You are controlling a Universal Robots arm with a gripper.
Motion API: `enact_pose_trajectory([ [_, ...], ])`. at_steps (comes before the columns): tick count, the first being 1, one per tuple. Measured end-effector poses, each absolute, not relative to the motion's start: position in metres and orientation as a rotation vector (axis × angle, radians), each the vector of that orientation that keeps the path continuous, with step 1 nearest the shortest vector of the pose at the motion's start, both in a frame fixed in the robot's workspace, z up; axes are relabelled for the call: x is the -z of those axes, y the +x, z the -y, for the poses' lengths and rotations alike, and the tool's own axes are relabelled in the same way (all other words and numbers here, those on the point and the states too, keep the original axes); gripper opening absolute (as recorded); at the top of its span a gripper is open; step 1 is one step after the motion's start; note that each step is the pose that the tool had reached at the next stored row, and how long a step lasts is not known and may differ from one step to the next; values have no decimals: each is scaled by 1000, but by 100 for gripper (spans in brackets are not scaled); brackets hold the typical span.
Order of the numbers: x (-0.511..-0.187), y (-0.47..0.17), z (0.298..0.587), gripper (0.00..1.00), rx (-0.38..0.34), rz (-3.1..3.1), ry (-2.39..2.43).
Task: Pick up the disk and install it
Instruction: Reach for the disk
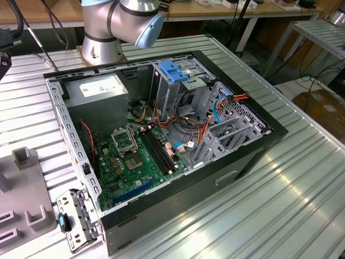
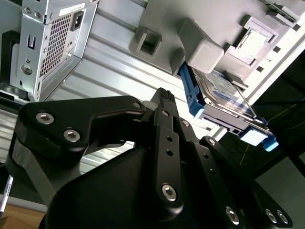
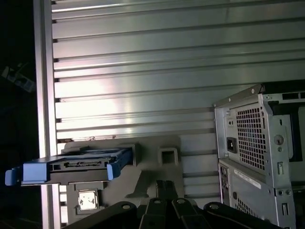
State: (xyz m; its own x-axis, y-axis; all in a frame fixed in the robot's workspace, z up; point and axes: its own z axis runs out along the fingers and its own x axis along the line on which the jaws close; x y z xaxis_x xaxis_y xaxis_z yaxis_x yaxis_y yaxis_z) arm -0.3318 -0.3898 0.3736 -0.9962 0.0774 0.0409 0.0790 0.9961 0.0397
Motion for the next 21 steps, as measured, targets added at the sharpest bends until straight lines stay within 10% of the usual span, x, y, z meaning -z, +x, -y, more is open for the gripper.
enact_pose_trajectory([
  [21, -373, -389, 378, 11, 65, 3099, -121],
])
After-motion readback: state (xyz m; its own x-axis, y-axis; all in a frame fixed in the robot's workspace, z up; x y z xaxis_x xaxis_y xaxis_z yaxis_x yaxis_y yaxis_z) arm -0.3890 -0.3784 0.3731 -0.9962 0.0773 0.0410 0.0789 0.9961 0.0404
